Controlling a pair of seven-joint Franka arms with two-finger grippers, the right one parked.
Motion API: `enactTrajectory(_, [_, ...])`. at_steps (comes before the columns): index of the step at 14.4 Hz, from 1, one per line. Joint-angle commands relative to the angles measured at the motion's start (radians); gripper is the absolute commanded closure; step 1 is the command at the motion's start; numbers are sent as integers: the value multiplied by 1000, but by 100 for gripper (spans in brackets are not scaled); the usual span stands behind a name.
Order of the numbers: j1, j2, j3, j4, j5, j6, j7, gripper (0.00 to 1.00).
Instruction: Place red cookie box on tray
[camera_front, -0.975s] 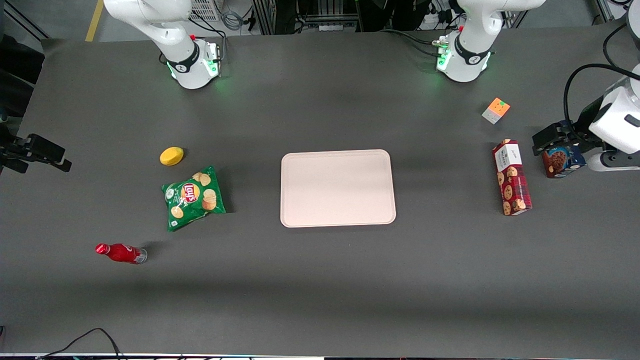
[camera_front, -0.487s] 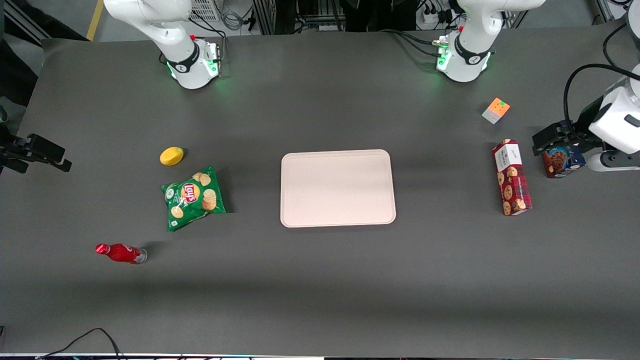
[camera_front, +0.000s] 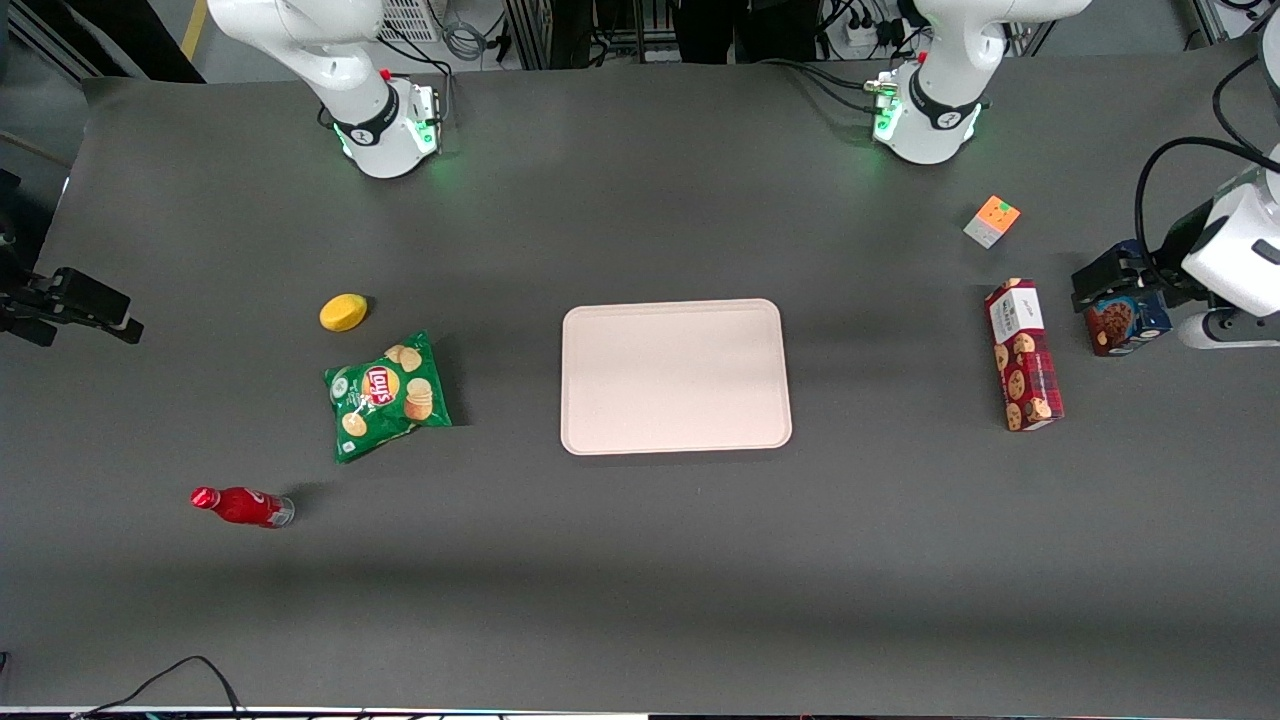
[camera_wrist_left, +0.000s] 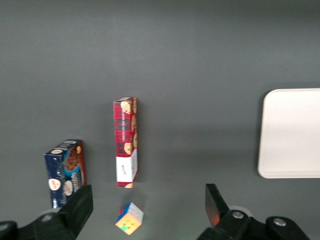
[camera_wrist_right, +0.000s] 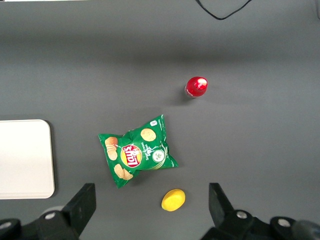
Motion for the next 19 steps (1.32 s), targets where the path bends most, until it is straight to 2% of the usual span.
enactTrajectory(1, [24, 12, 26, -44, 32, 25, 80, 0])
enactTrajectory(4, [24, 6, 77, -179, 32, 178, 155, 0])
enactTrajectory(8, [27, -14, 100, -386, 25, 407, 157, 0])
enactTrajectory(13, [30, -3, 117, -664, 22, 788, 218, 0])
enactTrajectory(16, [35, 93, 131, -685, 22, 910, 253, 0])
enactTrajectory(19, [70, 141, 134, -693, 16, 988, 374, 0])
